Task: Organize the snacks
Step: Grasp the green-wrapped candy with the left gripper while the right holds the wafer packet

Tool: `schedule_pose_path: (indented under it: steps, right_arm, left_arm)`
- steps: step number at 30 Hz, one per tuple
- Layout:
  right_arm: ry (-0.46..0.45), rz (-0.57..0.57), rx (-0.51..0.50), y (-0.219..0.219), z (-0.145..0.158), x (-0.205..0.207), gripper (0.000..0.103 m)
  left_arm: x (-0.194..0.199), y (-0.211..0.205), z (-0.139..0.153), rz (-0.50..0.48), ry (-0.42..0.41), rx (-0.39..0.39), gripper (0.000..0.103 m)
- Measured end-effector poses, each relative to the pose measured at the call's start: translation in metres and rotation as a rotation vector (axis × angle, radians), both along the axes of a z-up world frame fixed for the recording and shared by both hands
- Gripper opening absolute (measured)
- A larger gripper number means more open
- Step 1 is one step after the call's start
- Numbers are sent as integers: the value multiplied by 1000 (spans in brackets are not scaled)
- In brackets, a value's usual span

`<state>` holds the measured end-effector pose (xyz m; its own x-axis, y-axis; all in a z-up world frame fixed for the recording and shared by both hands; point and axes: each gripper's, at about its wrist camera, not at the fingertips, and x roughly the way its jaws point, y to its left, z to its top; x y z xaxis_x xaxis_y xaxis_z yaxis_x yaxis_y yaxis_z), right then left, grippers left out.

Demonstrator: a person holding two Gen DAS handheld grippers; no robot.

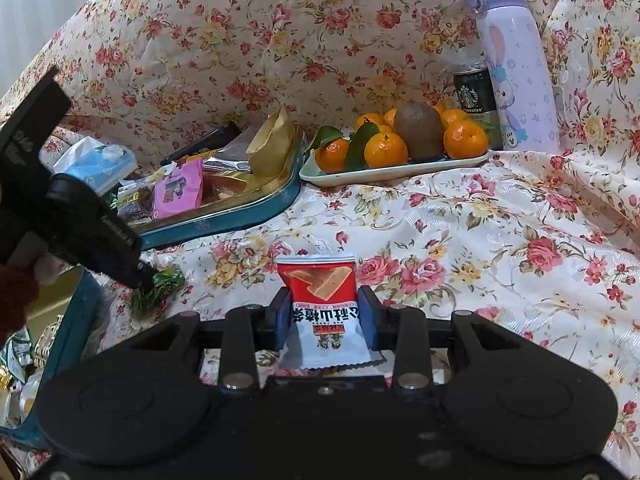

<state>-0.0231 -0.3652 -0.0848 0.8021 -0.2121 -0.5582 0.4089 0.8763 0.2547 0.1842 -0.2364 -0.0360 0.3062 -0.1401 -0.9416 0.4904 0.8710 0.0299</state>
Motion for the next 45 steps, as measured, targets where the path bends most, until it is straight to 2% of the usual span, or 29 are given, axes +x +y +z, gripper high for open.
schedule_pose_path:
  steps: [3,6,10,17,21,33,41,45]
  right_arm:
    - [0,0,0,0,0,0,37]
    - [0,0,1,0,0,0,37]
    - [0,1,1,0,0,0,37]
    - [-3,1,4,0,0,0,37]
    - [-4,0,6,0,0,0,37]
    - [-6,0,11,-1,0,-1,37]
    - [-7,0,12,-1,0,-1,37]
    - [-7,1,12,-1,0,-1,37]
  left_arm:
    - [-14,7,0,-30,48,-18,35]
    - [-26,17,8,-13,6,-46,35]
    - [-33,26,22,12,-27,-144,35]
    - [-37,10,15,3,1,-192,35]
    - [-37,2,7,8,16,-195,35]
    - [-42,-2,6,7,-27,-155,35]
    - [-38,-1,-1,20,5,-147,35]
    - [-36,-7,-5,21,-6,-132,35]
